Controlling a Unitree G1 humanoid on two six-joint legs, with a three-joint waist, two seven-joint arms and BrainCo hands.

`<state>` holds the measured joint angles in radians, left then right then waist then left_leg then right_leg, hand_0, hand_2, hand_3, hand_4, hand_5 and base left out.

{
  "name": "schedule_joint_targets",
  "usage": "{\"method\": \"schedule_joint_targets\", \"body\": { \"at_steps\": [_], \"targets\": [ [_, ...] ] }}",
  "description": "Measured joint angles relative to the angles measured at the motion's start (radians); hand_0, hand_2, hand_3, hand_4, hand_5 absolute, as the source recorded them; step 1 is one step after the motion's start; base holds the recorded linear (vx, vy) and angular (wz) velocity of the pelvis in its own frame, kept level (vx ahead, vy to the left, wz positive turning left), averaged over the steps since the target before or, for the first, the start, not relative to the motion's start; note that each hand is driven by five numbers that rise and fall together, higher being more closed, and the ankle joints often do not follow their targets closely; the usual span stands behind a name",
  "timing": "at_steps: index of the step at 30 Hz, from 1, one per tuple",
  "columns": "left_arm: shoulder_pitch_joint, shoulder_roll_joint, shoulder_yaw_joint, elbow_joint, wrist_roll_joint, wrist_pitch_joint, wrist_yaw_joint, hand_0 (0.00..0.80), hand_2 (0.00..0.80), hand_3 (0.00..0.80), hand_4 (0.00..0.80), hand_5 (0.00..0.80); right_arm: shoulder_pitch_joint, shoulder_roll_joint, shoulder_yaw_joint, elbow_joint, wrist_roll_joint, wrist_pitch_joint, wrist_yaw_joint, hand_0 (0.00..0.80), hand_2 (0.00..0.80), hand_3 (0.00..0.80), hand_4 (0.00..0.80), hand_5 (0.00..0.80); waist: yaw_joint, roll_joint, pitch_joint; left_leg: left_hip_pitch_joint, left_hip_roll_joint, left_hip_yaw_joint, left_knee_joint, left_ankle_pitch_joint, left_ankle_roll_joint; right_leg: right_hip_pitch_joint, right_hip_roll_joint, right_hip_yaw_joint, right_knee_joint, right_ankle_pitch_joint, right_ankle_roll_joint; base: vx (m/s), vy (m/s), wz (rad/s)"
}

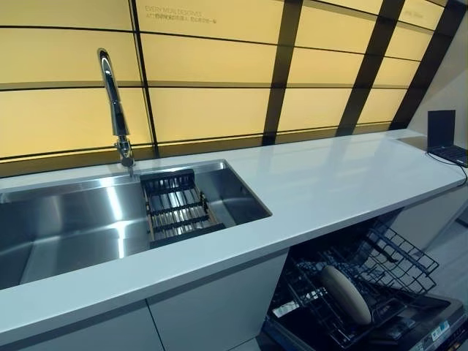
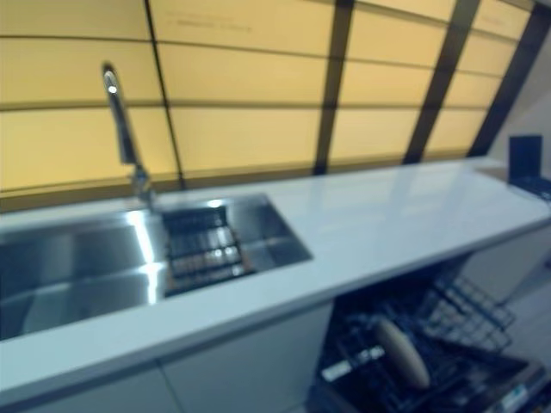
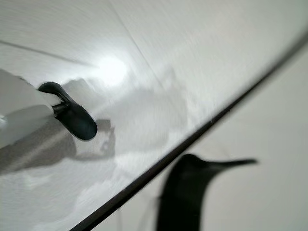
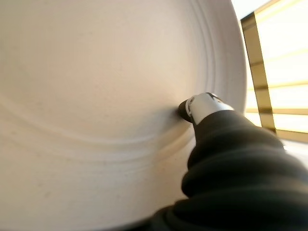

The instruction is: Take plates into dishwasher

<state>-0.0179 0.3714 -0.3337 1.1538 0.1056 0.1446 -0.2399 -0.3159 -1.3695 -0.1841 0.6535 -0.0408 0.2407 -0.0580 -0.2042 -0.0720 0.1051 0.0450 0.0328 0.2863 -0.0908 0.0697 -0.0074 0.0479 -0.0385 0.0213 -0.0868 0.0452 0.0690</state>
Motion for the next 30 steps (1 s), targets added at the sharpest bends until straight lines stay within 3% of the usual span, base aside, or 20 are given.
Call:
{"method": "schedule_joint_targets", "body": {
  "at_steps": [8, 15, 25, 30],
  "targets": [
    [-0.024, 0.001, -0.013, 0.000, 0.001, -0.010, -0.009, 0.000, 0.000, 0.000, 0.000, 0.000, 0.001, 0.126, 0.002, -0.026, 0.208, 0.008, 0.072, 0.800, 0.800, 0.800, 0.800, 0.800, -0.017, 0.015, 0.010, 0.013, 0.006, 0.062, -0.001, -0.013, -0.005, -0.020, -0.001, 0.025, -0.001, 0.012, 0.006, -0.045, -0.065, -0.22],
    [-0.032, -0.001, -0.017, -0.005, 0.001, -0.034, -0.009, 0.000, 0.000, 0.000, 0.000, 0.000, 0.001, 0.169, 0.002, -0.048, 0.248, 0.024, 0.072, 0.800, 0.800, 0.800, 0.800, 0.800, -0.032, 0.063, 0.041, 0.010, 0.008, 0.068, 0.000, -0.016, -0.009, -0.036, 0.001, 0.026, -0.001, 0.017, -0.002, -0.041, -0.036, -0.13],
    [-0.045, -0.001, -0.018, -0.012, 0.037, -0.056, -0.008, 0.000, 0.000, 0.000, 0.000, 0.000, 0.006, 0.235, 0.002, -0.067, 0.266, 0.048, 0.071, 0.800, 0.800, 0.800, 0.800, 0.800, -0.056, 0.080, 0.057, 0.013, 0.010, 0.067, 0.000, -0.019, -0.012, -0.035, 0.001, 0.025, -0.002, 0.017, -0.002, 0.003, -0.039, -0.01],
    [-0.045, -0.003, -0.038, -0.035, 0.037, -0.071, -0.007, 0.000, 0.000, 0.000, 0.000, 0.000, 0.006, 0.235, 0.002, -0.125, 0.257, 0.044, 0.033, 0.800, 0.800, 0.800, 0.800, 0.800, -0.058, 0.105, 0.072, 0.013, 0.010, 0.068, -0.001, -0.019, -0.012, -0.036, 0.001, 0.025, -0.002, 0.017, -0.002, -0.017, -0.024, -0.01]
  ]
}}
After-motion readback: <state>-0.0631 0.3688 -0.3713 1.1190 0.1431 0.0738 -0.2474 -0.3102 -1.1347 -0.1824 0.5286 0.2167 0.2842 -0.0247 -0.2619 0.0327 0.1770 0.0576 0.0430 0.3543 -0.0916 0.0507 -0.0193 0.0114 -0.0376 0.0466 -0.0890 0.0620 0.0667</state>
